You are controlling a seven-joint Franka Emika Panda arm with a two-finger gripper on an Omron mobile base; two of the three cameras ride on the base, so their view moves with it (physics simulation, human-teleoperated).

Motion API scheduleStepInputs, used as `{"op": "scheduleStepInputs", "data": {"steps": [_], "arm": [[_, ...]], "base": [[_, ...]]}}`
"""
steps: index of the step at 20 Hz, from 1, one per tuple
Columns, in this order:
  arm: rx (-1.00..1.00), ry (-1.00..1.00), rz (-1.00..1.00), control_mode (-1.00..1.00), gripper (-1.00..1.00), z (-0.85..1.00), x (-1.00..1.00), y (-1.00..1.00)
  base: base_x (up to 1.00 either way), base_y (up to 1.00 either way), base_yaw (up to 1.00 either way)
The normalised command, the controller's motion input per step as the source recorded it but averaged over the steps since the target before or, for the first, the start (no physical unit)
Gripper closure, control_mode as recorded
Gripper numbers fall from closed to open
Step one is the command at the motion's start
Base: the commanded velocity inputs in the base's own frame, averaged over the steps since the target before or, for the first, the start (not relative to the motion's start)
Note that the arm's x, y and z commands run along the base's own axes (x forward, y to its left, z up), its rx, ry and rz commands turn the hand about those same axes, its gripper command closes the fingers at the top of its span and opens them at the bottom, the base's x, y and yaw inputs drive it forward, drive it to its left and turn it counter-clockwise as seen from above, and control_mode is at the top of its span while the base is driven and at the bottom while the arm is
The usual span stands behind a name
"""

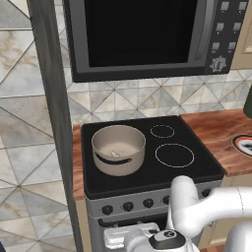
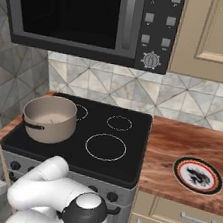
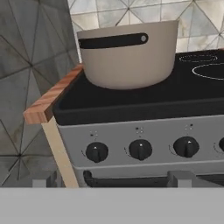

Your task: Retrieve the frozen meat and place it in the pot on a burner. Then turn the burner on.

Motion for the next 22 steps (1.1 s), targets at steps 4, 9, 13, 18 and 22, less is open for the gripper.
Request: {"op": "scheduleStepInputs", "data": {"steps": [4,9,13,18,22], "arm": [[0.00,0.20,0.04,-1.00,-1.00,0.00,0.12,0.23],[0.00,0.05,0.01,-1.00,-1.00,0.00,0.01,0.02],[0.00,0.00,0.00,-1.00,-1.00,-0.02,0.00,0.00],[0.00,0.00,0.00,-1.00,-1.00,-0.02,0.00,0.01],[0.00,0.00,0.00,-1.00,-1.00,0.00,0.02,0.00]], "base": [[0.00,0.00,0.00],[0.00,0.00,0.00],[0.00,0.00,0.00],[0.00,0.00,0.00],[0.00,0.00,0.00]]}}
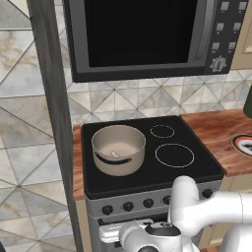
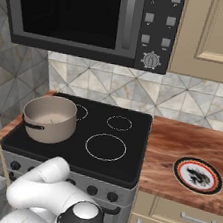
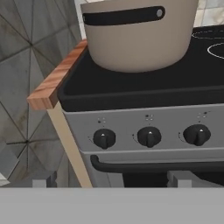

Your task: Retrieve the frozen meat and place it in the pot on a burner. Then turn the burner on.

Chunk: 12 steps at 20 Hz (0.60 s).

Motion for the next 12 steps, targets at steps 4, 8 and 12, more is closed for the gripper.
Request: {"op": "scheduleStepInputs", "data": {"steps": [4,8,12], "arm": [[0.00,0.00,0.00,-1.00,-1.00,-0.02,0.02,0.00],[0.00,0.00,0.00,-1.00,-1.00,0.00,0.00,0.00],[0.00,-0.01,0.00,-1.00,-1.00,-0.01,0.01,0.00]], "base": [[0.00,0.00,0.00],[0.00,0.00,0.00],[0.00,0.00,0.00]]}}
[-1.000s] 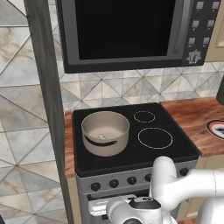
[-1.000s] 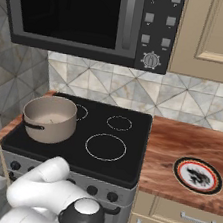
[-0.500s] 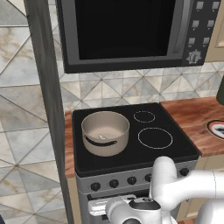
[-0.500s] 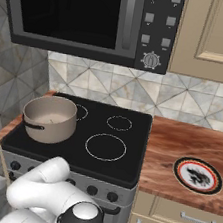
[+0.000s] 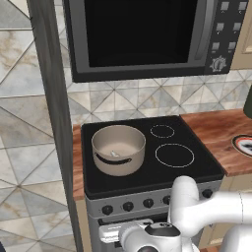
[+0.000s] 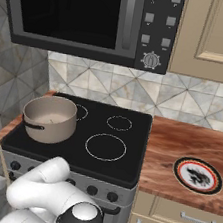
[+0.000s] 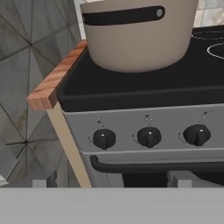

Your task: Retrieve the frozen meat and place it in the pot on a burner. Then turn the burner on.

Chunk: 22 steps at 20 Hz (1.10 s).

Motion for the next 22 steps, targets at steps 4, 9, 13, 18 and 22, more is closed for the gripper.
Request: {"op": "scheduleStepInputs", "data": {"steps": [4,9,13,18,22], "arm": [[0.00,-0.05,-0.02,-1.00,-1.00,-0.01,0.03,0.01],[-0.01,-0.02,-0.04,-1.00,-1.00,-0.14,0.01,0.07],[-0.01,0.00,-0.05,-1.00,-1.00,-0.15,0.01,0.05],[0.00,0.00,-0.01,-1.00,-1.00,-0.06,0.00,0.03],[0.00,0.00,0.00,-1.00,-1.00,-0.14,0.00,0.01]], "base": [[0.00,0.00,0.00],[0.00,0.00,0.00],[0.00,0.00,0.00],[0.00,0.00,0.00],[0.00,0.00,0.00]]}}
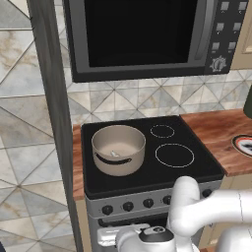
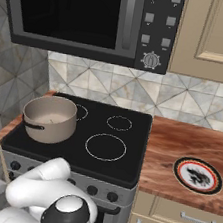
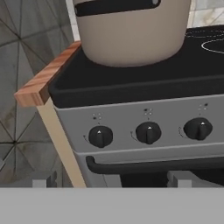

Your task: Retrieve the frozen meat and place it in the pot on a burner. Then turn the burner on.

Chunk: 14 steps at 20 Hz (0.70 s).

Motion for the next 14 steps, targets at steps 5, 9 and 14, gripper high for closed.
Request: {"op": "scheduleStepInputs", "data": {"steps": [5,9,14], "arm": [[0.00,0.00,0.00,-1.00,-1.00,-0.30,0.01,0.07],[0.00,-0.01,0.00,-1.00,-1.00,-0.22,0.06,0.09],[0.00,-0.07,0.00,-1.00,-1.00,-0.06,0.17,0.08]], "base": [[0.00,0.00,0.00],[0.00,0.00,0.00],[0.00,0.00,0.00]]}}
